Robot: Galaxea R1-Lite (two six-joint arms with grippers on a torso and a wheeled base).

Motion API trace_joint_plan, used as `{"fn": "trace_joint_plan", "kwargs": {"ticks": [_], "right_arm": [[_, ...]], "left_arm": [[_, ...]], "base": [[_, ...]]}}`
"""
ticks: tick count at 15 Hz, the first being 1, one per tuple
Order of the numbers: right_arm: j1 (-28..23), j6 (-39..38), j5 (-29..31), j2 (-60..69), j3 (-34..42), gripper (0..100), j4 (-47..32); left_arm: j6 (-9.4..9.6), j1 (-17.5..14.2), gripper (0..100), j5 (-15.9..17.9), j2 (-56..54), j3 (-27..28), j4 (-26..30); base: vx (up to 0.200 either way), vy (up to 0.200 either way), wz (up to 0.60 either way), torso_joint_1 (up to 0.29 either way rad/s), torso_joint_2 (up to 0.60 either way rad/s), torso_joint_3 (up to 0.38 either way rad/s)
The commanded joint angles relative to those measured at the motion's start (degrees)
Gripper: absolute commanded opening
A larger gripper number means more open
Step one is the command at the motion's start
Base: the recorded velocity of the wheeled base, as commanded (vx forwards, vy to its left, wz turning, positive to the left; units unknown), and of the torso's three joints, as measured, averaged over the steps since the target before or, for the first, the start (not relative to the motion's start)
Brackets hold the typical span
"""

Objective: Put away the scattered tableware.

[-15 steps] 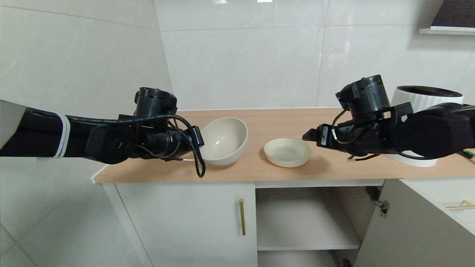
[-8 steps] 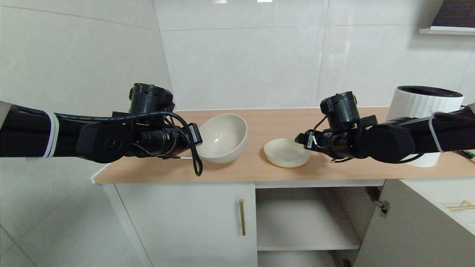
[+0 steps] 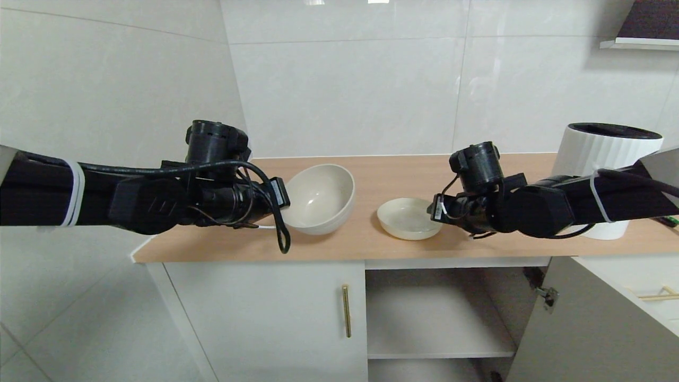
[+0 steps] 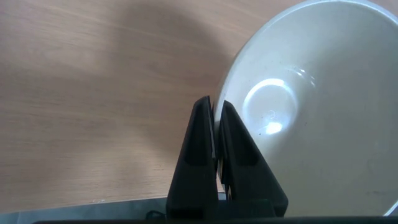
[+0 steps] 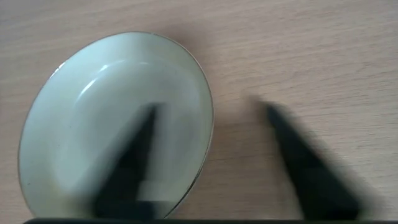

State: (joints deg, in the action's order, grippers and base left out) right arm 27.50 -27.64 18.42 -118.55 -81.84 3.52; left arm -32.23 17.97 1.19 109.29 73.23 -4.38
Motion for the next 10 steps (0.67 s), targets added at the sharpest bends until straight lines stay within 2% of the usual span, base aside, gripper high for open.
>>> {"fn": "trace_joint_plan", "kwargs": {"ticks": [1,10], "right_arm": [[0.1,0.0,-0.1,-0.2,0.0,0,0.0],[0.3,0.0,-0.6,2.4,0.5,0,-0.5]], "left_arm": [[-0.02,0.2,0,0.0,-0.1,-0.1,0.0],[0.06,0.2,0,0.0,-1.4,-0.5,0.1]], "base": [[0.000,0.000,0.00,0.000,0.00,0.000],[0.000,0.000,0.00,0.000,0.00,0.000]]}}
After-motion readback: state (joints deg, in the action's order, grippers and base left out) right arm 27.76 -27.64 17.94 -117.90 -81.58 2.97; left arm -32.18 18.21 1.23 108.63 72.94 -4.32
